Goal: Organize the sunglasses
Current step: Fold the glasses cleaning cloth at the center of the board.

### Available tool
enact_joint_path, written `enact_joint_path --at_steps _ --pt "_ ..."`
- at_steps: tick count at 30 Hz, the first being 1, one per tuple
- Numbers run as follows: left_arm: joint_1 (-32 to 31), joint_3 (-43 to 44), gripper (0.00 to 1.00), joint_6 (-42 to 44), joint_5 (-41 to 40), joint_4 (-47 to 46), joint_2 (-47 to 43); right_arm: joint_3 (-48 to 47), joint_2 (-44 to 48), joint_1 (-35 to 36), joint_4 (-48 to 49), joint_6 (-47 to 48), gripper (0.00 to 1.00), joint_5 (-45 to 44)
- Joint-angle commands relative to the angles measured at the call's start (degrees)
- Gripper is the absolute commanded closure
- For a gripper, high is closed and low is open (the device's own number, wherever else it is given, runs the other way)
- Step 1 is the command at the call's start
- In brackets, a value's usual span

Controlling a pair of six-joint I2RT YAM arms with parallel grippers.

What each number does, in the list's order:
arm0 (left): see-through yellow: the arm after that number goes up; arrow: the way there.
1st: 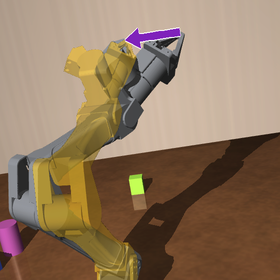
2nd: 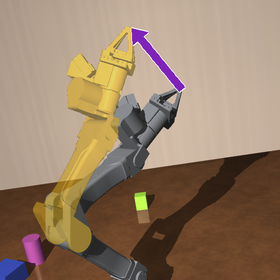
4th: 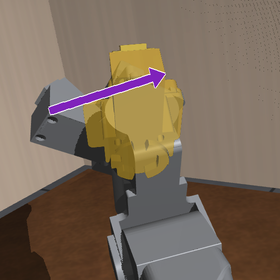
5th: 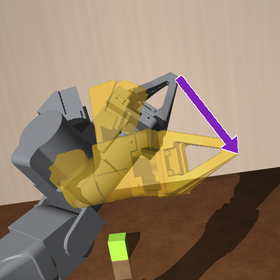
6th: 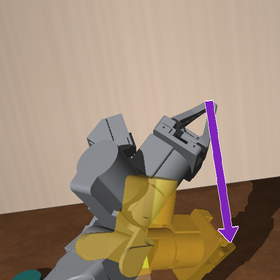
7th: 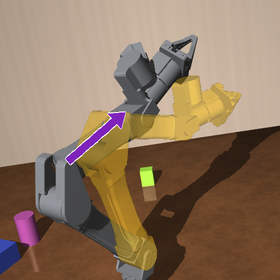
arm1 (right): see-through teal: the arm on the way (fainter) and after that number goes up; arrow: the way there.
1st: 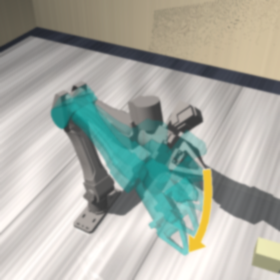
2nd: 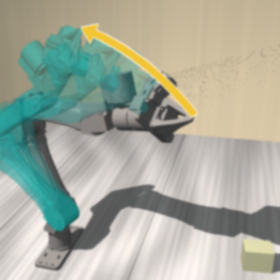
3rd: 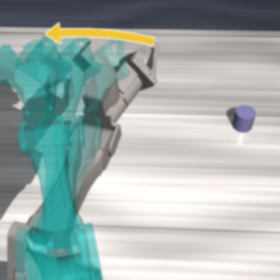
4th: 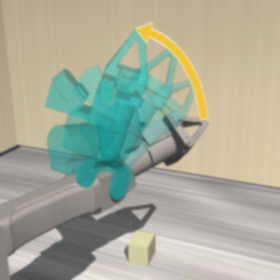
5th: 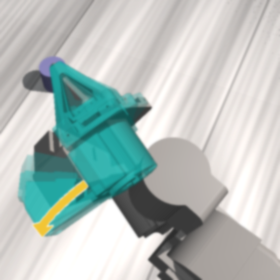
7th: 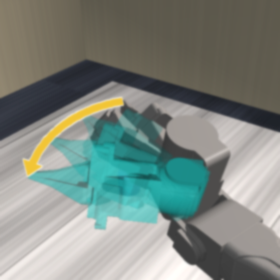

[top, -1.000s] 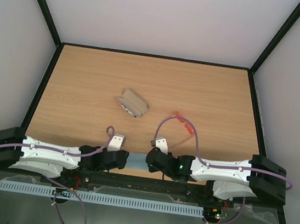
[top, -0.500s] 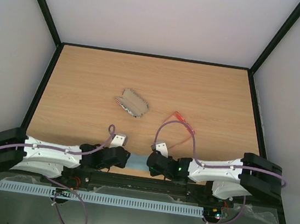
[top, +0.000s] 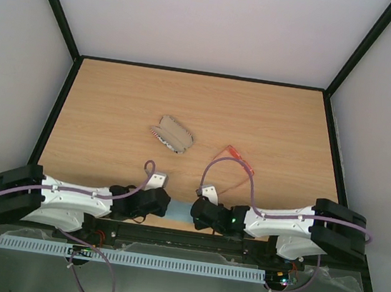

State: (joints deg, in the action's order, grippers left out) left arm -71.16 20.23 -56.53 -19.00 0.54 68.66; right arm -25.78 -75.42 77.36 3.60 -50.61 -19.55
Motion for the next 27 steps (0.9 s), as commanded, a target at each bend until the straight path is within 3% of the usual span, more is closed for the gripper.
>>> enact_joint_path --at_steps 1,11,24,26,27 --pt "1.1 2.4 0.68 2.2 0.1 0.0 1.0 1.0 -0.7 0.0 0.5 -0.5 0.95 -0.6" --pt "1.5 2.1 0.77 2.7 2.2 -2.0 4.2 1.2 -0.3 0.0 0.6 -0.5 0.95 -0.4" --pt "1.5 0.4 0.97 2.0 0.5 0.5 -2.1 1.2 0.0 0.0 0.7 -0.5 0.95 -0.3" --pt "1.5 0.5 0.97 1.9 0.0 1.6 -2.4 1.1 0.1 0.0 0.6 -0.3 0.95 -0.2" --pt "1.5 0.5 0.92 1.8 -0.3 2.3 -2.4 1.0 0.1 0.0 0.5 -0.3 0.95 -0.2"
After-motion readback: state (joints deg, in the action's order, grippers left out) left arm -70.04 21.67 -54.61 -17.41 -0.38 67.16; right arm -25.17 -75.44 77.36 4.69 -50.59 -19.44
